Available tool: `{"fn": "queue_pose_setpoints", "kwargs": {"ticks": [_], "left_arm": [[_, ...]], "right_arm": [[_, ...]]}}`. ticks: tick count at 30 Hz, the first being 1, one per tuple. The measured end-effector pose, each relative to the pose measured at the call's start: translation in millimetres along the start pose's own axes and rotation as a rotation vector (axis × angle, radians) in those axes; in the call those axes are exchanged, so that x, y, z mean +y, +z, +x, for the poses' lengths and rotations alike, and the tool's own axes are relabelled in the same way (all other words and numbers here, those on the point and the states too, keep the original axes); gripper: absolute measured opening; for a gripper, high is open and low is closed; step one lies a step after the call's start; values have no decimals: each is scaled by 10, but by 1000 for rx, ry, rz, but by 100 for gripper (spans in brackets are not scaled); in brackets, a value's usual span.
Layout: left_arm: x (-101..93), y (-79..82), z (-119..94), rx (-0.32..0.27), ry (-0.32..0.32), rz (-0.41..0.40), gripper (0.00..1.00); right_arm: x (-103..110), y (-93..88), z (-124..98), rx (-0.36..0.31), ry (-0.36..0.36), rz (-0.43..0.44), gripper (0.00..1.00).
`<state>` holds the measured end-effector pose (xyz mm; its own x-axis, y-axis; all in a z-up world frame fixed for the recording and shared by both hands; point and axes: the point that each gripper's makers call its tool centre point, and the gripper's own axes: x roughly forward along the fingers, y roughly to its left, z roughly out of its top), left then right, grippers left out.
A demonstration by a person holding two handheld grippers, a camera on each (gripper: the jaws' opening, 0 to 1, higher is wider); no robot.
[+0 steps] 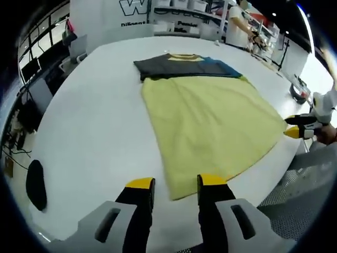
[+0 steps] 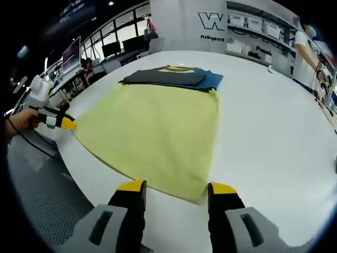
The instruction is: Fold the garment on the visible template until the final outline fits inside the template.
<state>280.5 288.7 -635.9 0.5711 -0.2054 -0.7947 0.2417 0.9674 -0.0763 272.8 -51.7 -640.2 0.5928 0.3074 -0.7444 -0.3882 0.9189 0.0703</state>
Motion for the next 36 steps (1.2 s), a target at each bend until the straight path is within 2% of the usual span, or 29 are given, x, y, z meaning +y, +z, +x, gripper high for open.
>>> {"fn": "queue_pose_setpoints", "kwargs": {"ticks": [4,9,13,18,22,28,36], "left_arm": [[-9,-22,-4,5,-1,-7,26],[-8,-28,-1,12,3,12,22],[36,-60,-5,25,9,2,10],[10,-73,4,38,-11,-28,7],[7,-69,11,45,-13,-15,6],[-3,-79,-5,62,-7,17,5],[-27,-179,-97,102,-36,-20,5]], "right_arm": [[-64,-13,-3,6,-31,-7,29],[-122,-14,2,10,-59,-20,18],[-107,-11,3,-2,-57,-52,12],[-129,4,-1,-6,-61,-76,0],[-162,12,-9,-12,-48,-18,0],[-153,43,-58,-17,-43,-6,0],[-116,15,-157,16,-10,7,0]]}}
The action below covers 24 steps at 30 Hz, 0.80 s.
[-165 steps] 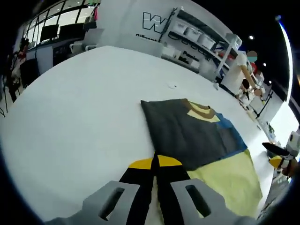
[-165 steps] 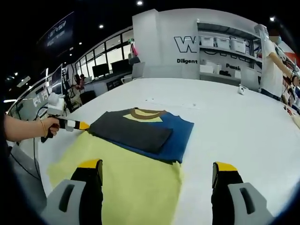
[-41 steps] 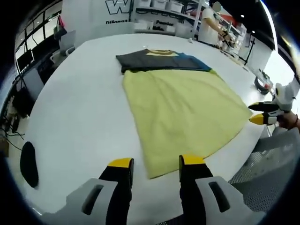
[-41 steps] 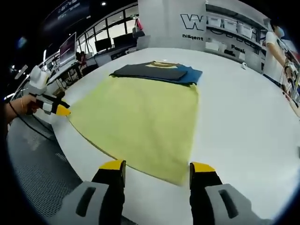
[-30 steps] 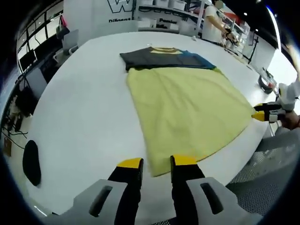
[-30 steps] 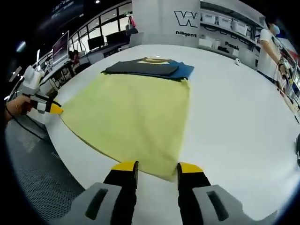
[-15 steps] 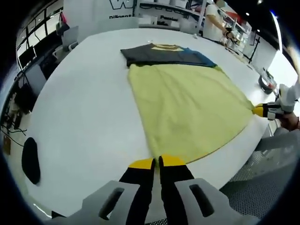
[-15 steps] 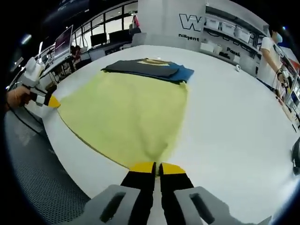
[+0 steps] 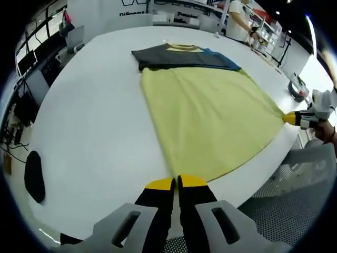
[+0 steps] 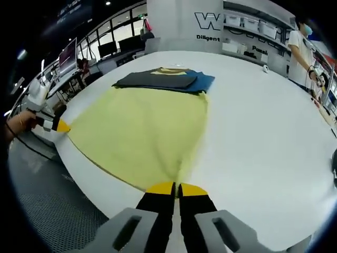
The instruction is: Fold the garment on the visible template until the final outline fits inside the template.
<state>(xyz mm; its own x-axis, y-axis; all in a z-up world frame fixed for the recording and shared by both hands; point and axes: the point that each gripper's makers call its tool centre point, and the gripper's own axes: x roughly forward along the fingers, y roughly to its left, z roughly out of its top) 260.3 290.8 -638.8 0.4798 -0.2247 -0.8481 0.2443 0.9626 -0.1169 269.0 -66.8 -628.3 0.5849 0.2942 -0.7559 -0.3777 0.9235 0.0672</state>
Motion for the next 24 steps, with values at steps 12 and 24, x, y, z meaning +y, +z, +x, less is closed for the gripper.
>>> {"fn": "queue_pose_setpoints", "kwargs": {"ticks": [12,24], "left_arm": [[62,-86,-159,98,-4,51,5],[5,-315,-304,178,-9,97,5]], "right_arm": [[226,-59,-206,45,92,36,0],[342,-170,-372,100,125,41,0]]}}
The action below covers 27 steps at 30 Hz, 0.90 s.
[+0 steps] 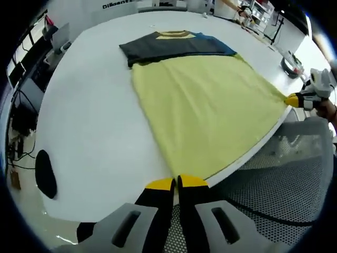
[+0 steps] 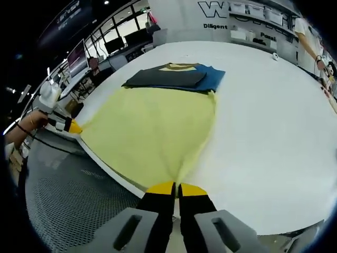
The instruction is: Fold the garment on the visible template until the final outline fits inside the template.
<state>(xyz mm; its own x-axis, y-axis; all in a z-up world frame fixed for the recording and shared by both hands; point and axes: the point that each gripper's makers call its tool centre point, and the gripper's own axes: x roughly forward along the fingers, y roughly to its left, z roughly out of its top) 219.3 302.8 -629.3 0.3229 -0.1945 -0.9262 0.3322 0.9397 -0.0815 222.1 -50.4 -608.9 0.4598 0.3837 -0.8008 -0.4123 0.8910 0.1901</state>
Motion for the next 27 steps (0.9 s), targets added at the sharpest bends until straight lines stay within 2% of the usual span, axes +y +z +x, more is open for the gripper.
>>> {"fn": "queue_pose_setpoints", "kwargs": {"ticks": [3,4,9,17,22,25,27], "left_arm": [[-28,-30,-61,7,-10,-17,5],[-52,-77,-112,48,-15,-31,5],[-60,-112,-183,80,-10,-24,5],[-56,-150,-198,93,-8,-16,5],[-5,-29,-293,53,-11,-47,5],[22,116,-393,13,-17,-64,5],[49,267,-441,-39,-17,-70,5]], "right_arm": [[37,-14,-41,4,7,0,0],[69,-21,-68,11,15,4,0],[146,-43,-113,41,39,2,0],[202,-34,-137,73,54,-8,0],[171,180,-212,39,48,-40,0],[143,356,-262,-2,38,-58,0],[113,506,-292,-44,26,-81,0]]}}
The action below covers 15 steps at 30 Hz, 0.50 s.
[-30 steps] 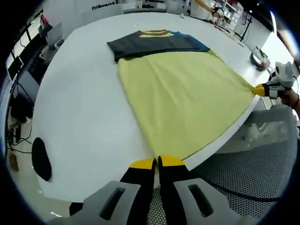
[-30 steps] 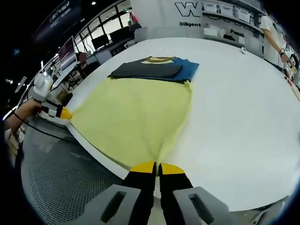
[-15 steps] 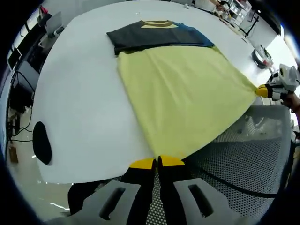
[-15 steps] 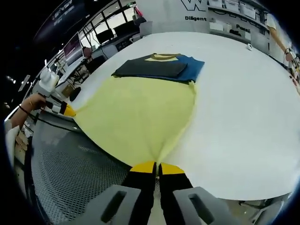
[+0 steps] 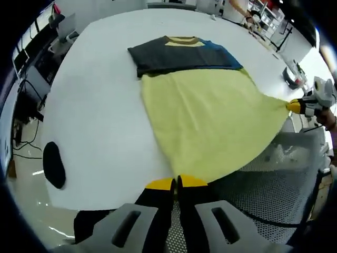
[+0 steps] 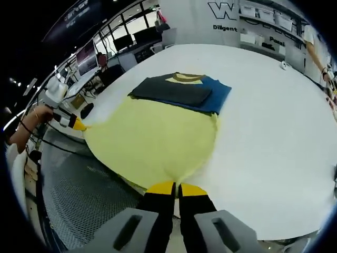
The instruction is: Fold the garment on the visible template until the final outline fits inside the template.
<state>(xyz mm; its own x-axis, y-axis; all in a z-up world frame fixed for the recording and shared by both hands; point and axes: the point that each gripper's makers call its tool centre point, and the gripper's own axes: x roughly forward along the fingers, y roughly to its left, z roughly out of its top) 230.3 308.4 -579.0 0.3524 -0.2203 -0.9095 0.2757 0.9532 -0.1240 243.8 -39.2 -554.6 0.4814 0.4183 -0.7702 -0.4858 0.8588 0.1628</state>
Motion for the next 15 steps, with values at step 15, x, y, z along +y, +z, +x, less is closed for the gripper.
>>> {"fn": "queue_pose_setpoints", "kwargs": {"ticks": [15], "left_arm": [[209,1073,-336,-226,49,-81,5]], "right_arm": [[-243,876,-69,-173,-62,-46,0]]}}
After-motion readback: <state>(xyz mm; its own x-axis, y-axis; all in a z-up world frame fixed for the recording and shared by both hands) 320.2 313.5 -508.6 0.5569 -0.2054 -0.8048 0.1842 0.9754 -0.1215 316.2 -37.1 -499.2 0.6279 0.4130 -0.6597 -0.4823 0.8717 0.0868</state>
